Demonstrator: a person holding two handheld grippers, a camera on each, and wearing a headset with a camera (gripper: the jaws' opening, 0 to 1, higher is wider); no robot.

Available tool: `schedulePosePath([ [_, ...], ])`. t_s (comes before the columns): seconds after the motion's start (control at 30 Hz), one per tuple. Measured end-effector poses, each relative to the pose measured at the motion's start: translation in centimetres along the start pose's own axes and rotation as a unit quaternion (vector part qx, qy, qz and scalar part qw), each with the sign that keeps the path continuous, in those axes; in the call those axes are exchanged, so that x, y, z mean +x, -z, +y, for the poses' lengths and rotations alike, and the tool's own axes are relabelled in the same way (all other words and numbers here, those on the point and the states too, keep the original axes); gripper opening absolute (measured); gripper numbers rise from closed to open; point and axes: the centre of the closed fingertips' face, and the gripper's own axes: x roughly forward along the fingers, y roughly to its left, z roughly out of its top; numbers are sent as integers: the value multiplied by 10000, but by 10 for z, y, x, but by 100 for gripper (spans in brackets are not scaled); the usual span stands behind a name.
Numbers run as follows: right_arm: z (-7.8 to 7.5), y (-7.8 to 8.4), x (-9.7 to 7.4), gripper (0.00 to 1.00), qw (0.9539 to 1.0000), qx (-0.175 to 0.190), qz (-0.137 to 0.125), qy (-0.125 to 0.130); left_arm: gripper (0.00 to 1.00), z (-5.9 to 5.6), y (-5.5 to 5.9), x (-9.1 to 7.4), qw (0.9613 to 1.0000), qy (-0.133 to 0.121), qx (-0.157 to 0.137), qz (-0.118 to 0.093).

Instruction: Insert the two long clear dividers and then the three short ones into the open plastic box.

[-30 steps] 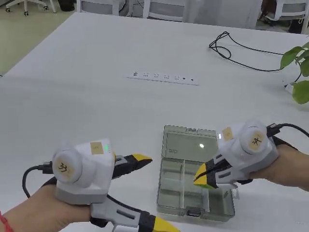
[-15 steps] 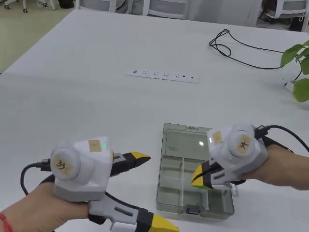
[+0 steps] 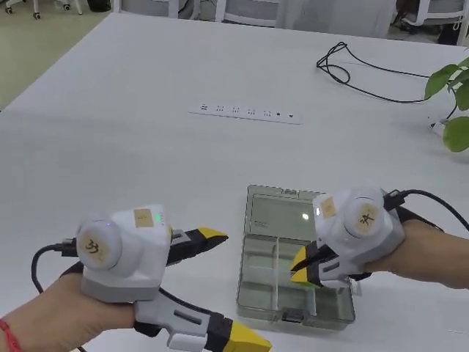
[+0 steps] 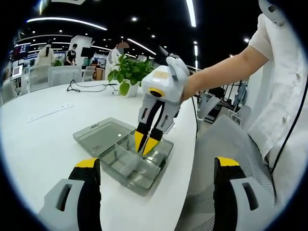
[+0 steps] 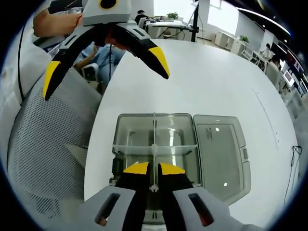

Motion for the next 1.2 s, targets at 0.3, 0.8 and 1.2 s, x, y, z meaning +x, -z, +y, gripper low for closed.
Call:
schedulePosePath([
  [0.3, -5, -9, -20, 16, 9988, 325, -345, 158, 100, -1, 0, -2, 10000, 1, 16, 10],
  [0.8, -7, 0, -59, 30, 9955, 613, -628, 363, 100, 2, 3, -6, 9999, -78, 75, 113],
  [1.2, -2, 32, -88, 41, 9942, 790, -547, 489, 100, 3, 3, -8, 9998, -107, 76, 124],
])
